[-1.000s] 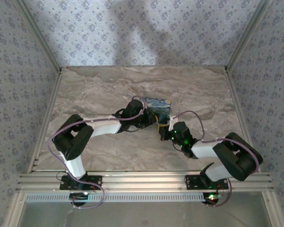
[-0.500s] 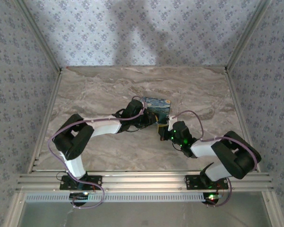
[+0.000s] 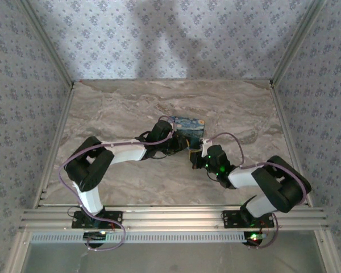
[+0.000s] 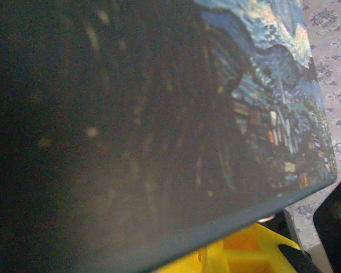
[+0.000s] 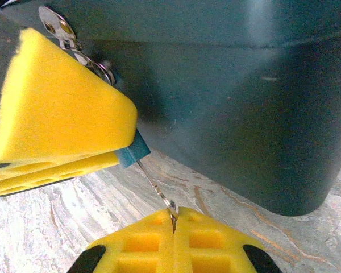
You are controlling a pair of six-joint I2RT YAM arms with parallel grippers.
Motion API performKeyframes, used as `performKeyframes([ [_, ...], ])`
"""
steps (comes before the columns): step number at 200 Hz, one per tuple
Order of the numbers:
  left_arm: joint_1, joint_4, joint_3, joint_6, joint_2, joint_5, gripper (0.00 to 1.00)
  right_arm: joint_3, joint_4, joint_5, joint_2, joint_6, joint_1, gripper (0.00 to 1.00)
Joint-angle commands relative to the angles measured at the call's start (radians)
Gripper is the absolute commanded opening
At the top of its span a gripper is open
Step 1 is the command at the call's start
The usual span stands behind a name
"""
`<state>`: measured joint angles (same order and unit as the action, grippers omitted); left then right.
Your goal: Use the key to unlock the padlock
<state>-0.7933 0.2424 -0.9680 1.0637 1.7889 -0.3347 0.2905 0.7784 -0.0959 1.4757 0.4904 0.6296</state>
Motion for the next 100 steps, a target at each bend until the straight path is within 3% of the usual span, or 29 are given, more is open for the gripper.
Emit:
performKeyframes([
  [1,-0.034,-0.006,-0.014,-0.004,0.017,-0.057,0.15,0.062,0.124,-0.036,0.006,0.005,0.002,0.0],
  [100,-0.041,-0.005,-0.012,-0.003,0.02,-0.053,0.15,0.08,0.152,-0.044,0.032,0.004,-0.008,0.0],
])
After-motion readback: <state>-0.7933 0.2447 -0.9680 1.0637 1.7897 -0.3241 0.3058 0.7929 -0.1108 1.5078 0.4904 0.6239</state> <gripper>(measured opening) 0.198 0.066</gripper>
